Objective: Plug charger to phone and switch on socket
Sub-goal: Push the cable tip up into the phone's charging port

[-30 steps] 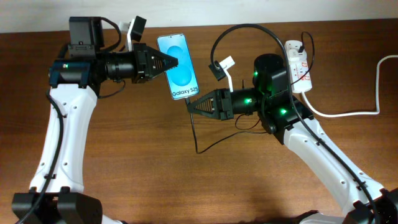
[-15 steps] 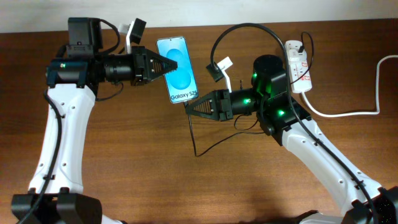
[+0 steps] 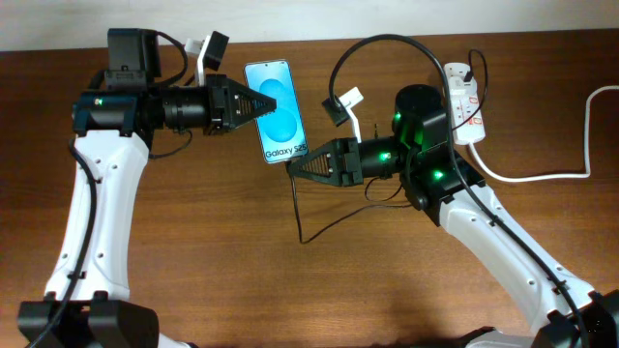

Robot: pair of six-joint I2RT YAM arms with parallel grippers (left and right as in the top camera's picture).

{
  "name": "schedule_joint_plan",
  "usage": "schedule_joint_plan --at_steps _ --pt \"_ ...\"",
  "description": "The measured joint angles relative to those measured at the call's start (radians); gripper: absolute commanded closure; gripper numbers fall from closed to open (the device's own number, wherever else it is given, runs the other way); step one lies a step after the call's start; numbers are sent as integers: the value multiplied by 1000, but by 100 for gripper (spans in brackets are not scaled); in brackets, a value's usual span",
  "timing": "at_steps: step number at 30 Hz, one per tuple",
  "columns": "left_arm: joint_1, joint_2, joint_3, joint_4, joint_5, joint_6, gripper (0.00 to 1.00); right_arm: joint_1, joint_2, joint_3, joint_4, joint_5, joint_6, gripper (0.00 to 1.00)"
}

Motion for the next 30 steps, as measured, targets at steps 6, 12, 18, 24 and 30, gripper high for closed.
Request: schedule_joint_plan --at_steps 6,12,18,24,30 --pt "-2 0 -2 20 -1 -4 100 -3 0 0 5 -7 0 64" --pt "-14 0 -3 58 24 -45 100 -9 0 5 -64 41 -3 72" --pt "-14 0 -4 63 18 -45 100 -4 0 8 -63 33 -3 81" --pt "-14 0 -5 77 11 -45 100 -3 0 11 -48 4 3 96" --pt "-12 0 -5 83 20 -64 100 -3 0 11 -5 -3 48 95"
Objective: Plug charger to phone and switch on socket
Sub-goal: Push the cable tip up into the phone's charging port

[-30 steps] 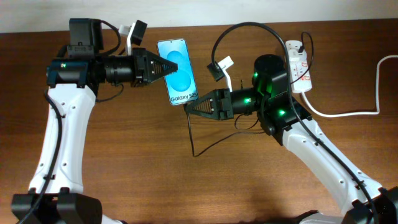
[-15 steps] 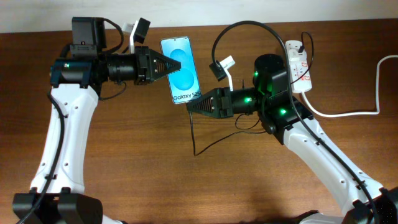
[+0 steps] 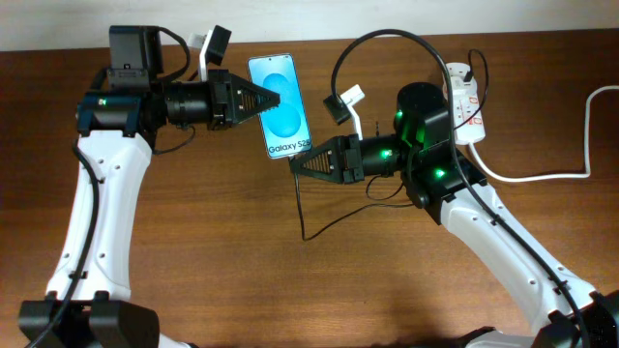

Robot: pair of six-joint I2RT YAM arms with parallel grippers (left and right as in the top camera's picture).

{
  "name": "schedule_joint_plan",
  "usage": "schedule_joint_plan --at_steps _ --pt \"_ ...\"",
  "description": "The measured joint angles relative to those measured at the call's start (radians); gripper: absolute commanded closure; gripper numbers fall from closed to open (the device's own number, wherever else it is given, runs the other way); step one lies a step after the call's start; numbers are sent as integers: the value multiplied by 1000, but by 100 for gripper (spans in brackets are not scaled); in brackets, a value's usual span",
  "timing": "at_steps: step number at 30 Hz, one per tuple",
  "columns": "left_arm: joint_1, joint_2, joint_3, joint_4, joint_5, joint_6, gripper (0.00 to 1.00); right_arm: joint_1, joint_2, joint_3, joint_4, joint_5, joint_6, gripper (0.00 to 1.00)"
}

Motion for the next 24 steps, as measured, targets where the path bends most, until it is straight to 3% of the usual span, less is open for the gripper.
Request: schedule_joint_plan --at_steps 13,24 --pt "11 0 2 -87 8 27 100 6 0 -6 25 -27 63 95" --pt "5 0 2 -91 -16 63 100 6 0 -5 37 -49 82 54"
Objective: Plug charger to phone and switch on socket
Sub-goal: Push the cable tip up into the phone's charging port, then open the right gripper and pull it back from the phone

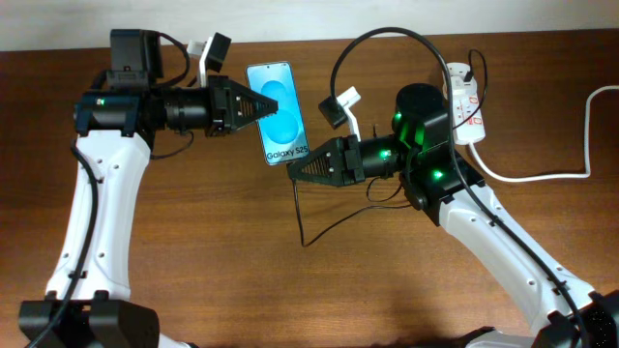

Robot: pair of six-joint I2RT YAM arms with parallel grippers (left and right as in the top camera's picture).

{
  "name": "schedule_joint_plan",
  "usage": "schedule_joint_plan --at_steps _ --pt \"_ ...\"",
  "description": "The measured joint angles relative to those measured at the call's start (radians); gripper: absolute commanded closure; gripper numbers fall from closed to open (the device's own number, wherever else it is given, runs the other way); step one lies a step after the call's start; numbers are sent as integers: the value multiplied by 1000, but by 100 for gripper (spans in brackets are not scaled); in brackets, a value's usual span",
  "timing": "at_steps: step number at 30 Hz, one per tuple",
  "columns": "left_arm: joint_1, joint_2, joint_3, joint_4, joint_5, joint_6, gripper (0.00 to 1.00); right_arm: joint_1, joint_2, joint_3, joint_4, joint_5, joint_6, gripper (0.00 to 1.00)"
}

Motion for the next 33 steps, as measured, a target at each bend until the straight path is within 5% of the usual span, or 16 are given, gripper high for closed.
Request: schedule_joint_plan --at_steps 17,20,24,30,33 --pt "-29 4 -2 16 -60 2 100 -13 -2 12 -285 190 -87 36" --pt "-28 6 -2 19 -95 2 100 -74 -5 12 -351 227 -122 23" --pt "-28 6 -2 16 -132 2 100 -100 -145 14 -423 257 -143 23" --pt "-28 6 -3 7 -200 -7 100 -105 -343 21 -805 605 -235 22" --pt "-29 6 -4 8 -184 -102 100 -105 -410 21 -878 752 -247 23"
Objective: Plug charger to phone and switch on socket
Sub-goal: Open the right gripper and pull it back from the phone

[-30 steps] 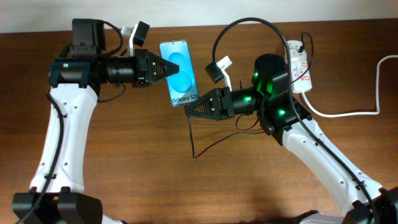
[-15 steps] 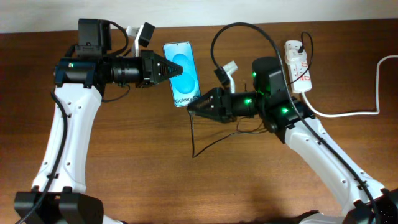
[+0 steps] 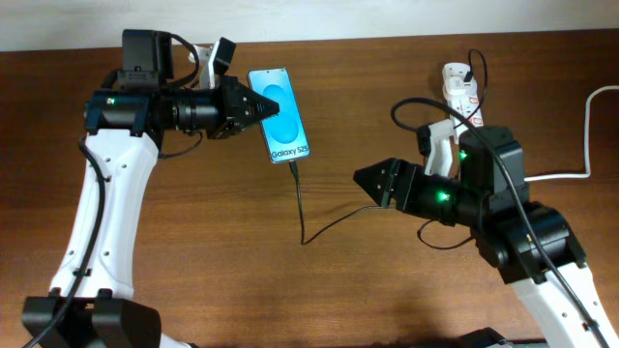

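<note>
The phone (image 3: 280, 114) lies face up at the back of the table, its blue screen reading Galaxy S25. The closed tips of my left gripper (image 3: 265, 107) rest on its left edge. The black charger cable (image 3: 301, 203) meets the phone's bottom edge and trails down, then right. My right gripper (image 3: 358, 178) is off to the right of the cable, pointing left, its fingers together and holding nothing. The white socket strip (image 3: 462, 93) lies at the back right, behind the right arm, with a plug in it.
A white mains lead (image 3: 551, 174) runs from the strip to the right edge. A loop of black cable (image 3: 411, 102) hangs over the right arm near the strip. The wall edge lies just behind the phone and strip.
My right gripper was at the phone's bottom edge, shut on the cable end. It is now well to the right and lower with nothing in it. The cable stays at the phone, which sits slightly farther back.
At all three earlier moments my left gripper rested on the phone's left side while my right gripper held the cable end at the phone's bottom edge, the phone shifting slightly each time. Now the right gripper is away and the cable stays joined to the phone.
</note>
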Robot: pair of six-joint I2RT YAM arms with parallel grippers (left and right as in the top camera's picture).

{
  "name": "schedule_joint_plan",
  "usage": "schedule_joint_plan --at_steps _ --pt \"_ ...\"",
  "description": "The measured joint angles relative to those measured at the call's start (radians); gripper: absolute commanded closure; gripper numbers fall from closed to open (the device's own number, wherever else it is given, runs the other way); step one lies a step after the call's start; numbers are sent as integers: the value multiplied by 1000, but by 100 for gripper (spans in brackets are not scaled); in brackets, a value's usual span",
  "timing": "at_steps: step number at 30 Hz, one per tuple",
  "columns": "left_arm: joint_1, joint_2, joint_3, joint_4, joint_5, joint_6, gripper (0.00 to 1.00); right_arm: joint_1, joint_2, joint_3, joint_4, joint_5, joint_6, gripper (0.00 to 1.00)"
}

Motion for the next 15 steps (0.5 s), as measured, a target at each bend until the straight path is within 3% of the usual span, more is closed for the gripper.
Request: schedule_joint_plan --at_steps 4,7,9,15 --pt "-5 0 0 -29 113 -111 100 0 -14 0 -55 67 -19 23" --pt "-23 0 0 -99 119 -109 100 0 -14 4 -121 100 -34 23" --pt "-32 0 0 -179 63 -72 100 0 -17 13 -148 125 -45 23" --pt "-32 2 -2 -190 -103 28 100 0 -24 17 -156 141 -46 23"
